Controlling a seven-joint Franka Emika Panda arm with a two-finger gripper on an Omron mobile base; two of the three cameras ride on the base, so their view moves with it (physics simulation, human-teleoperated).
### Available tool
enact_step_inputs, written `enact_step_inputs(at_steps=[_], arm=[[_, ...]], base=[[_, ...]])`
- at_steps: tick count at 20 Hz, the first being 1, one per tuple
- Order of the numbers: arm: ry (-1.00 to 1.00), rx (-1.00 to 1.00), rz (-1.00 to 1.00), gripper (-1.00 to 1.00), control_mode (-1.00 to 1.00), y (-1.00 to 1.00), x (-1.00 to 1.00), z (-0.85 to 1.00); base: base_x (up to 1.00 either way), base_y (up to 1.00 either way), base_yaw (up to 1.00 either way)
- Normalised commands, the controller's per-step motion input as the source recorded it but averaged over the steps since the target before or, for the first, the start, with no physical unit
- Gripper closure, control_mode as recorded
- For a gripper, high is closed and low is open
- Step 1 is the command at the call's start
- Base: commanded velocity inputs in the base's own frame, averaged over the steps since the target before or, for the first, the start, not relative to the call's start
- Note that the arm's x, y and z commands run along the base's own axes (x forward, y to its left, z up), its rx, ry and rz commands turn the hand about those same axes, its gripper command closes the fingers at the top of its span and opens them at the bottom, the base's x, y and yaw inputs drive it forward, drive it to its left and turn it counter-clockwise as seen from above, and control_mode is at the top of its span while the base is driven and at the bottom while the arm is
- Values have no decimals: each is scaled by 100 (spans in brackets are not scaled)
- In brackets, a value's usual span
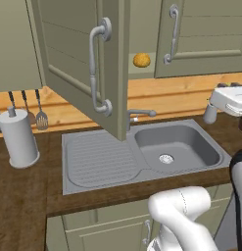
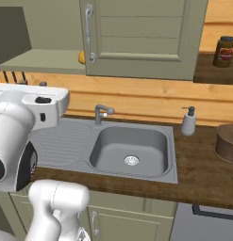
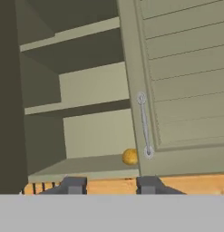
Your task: Open the cabinet, pick up the bread from the cabinet and place it in the basket. Then move the basket to the dining counter.
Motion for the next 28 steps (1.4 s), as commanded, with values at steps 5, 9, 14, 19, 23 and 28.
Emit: enact_step_inputs(at_steps=[5,9,14,19,23,28], arm=[[-4,0,0,-100,-100,-2,39,27],[2,0,0,-100,-100,0,35,49],[0,0,0,-100,-100,-8,32,34],[-1,0,0,-100,-100,-21,27,2],[-7,-1,0,-100,-100,-8,50,-2],[-9,-5,0,-100,-100,1,59,-10]], base=[[0,0,0],[0,0,0],[0,0,0],[0,0,0],[0,0,0],[0,0,0]])
